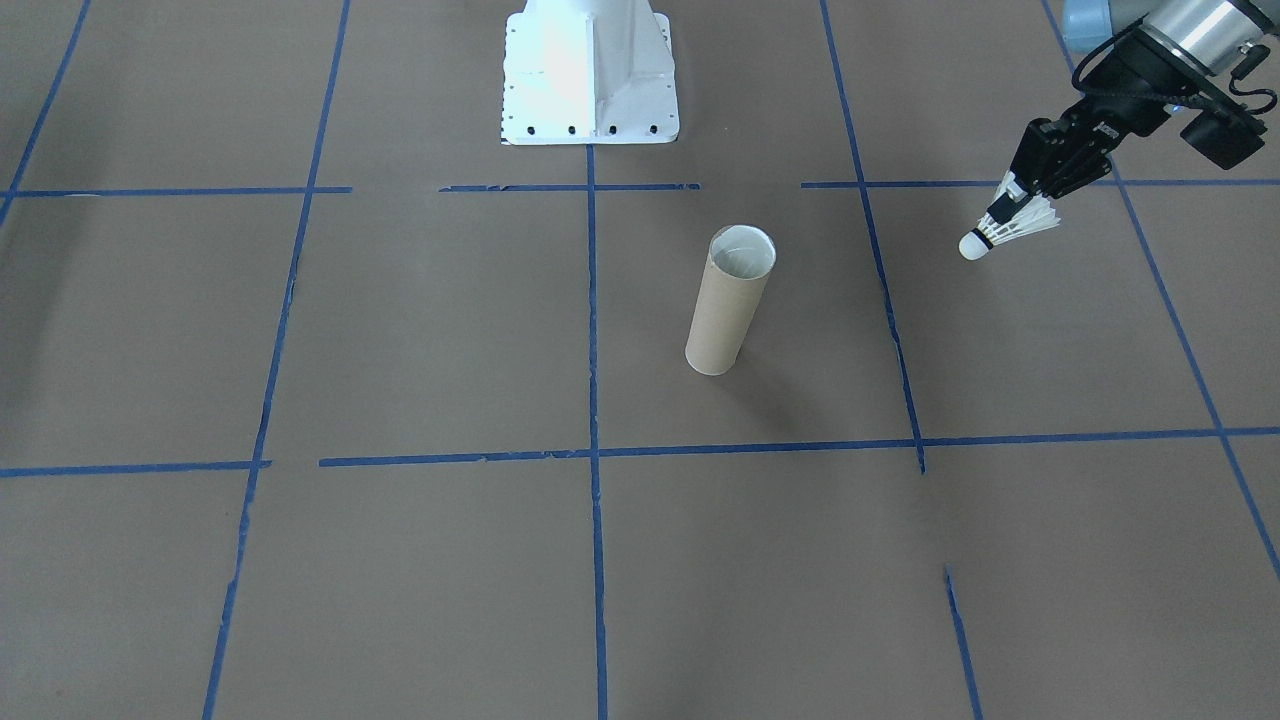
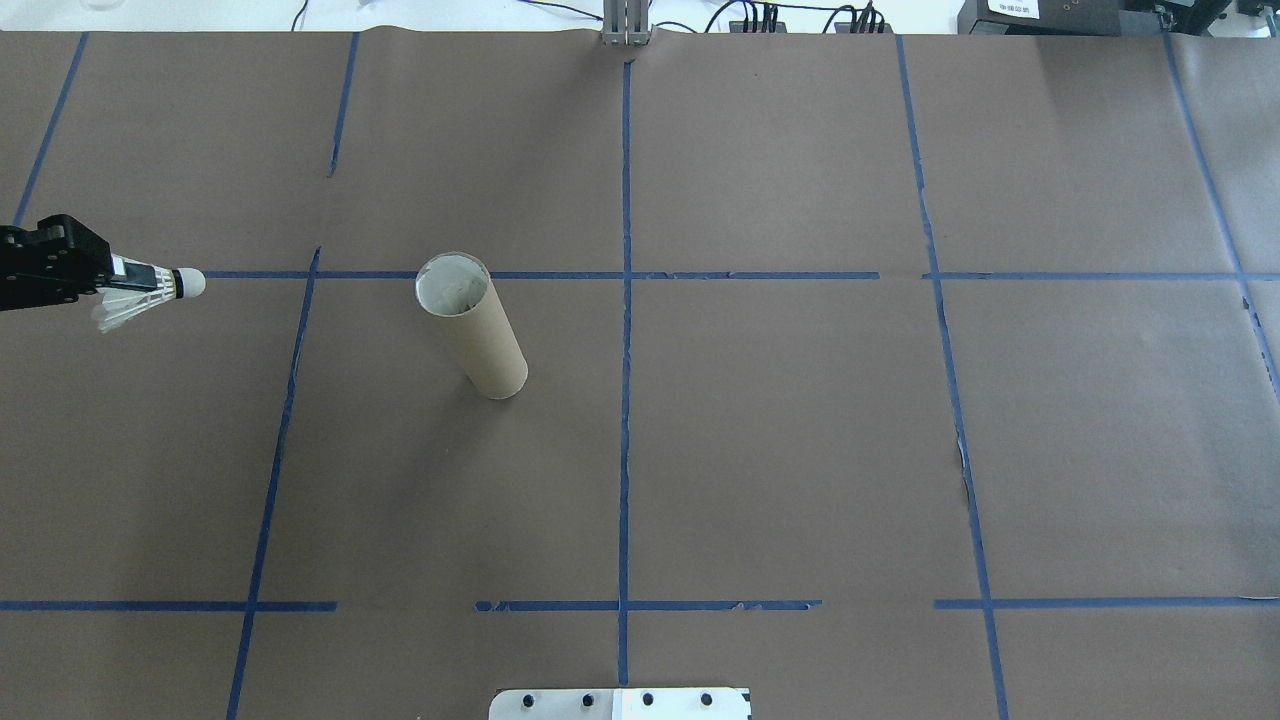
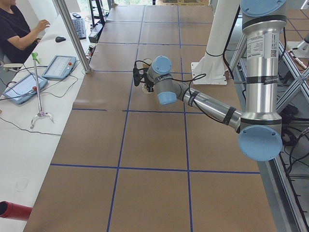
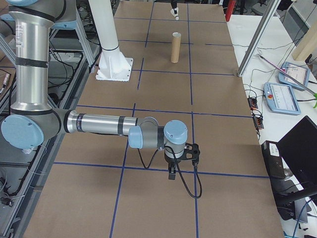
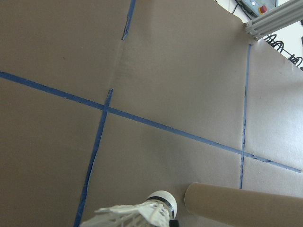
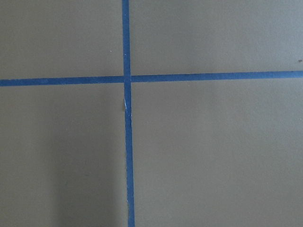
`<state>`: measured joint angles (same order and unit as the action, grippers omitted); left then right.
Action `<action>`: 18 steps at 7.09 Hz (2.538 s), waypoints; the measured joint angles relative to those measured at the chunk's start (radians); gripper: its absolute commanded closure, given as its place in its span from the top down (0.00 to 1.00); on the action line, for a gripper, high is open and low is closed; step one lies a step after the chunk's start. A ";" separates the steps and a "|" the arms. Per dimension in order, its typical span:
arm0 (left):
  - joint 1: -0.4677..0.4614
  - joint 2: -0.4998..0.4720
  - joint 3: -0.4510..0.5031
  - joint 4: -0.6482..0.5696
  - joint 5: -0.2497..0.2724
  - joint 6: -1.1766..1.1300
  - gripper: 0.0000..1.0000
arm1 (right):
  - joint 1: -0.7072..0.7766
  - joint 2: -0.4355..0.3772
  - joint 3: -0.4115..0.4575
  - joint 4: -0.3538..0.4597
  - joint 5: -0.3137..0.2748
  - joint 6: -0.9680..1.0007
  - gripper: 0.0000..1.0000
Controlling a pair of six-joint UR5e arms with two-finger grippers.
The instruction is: Collect badminton balls into bucket
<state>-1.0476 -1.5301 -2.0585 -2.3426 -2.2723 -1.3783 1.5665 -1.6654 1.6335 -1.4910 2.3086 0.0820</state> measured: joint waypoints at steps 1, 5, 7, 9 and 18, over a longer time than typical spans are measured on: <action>0.000 -0.048 -0.036 0.128 0.005 0.054 0.00 | 0.000 0.000 0.000 0.000 0.000 0.000 1.00; 0.002 -0.288 -0.080 0.558 0.037 0.215 0.00 | 0.000 0.001 0.000 0.000 -0.001 0.000 1.00; 0.009 -0.462 -0.080 0.851 0.124 0.320 0.00 | 0.001 0.001 -0.001 0.000 -0.001 0.001 1.00; 0.054 -0.585 -0.075 1.010 0.188 0.379 0.00 | 0.000 0.001 0.000 0.000 -0.001 0.001 1.00; 0.303 -0.973 0.051 1.549 0.459 0.585 0.00 | 0.001 0.001 0.000 0.000 -0.001 0.001 1.00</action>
<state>-0.7447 -2.5036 -2.0074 -0.7933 -1.8130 -0.7937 1.5672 -1.6648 1.6335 -1.4910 2.3079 0.0828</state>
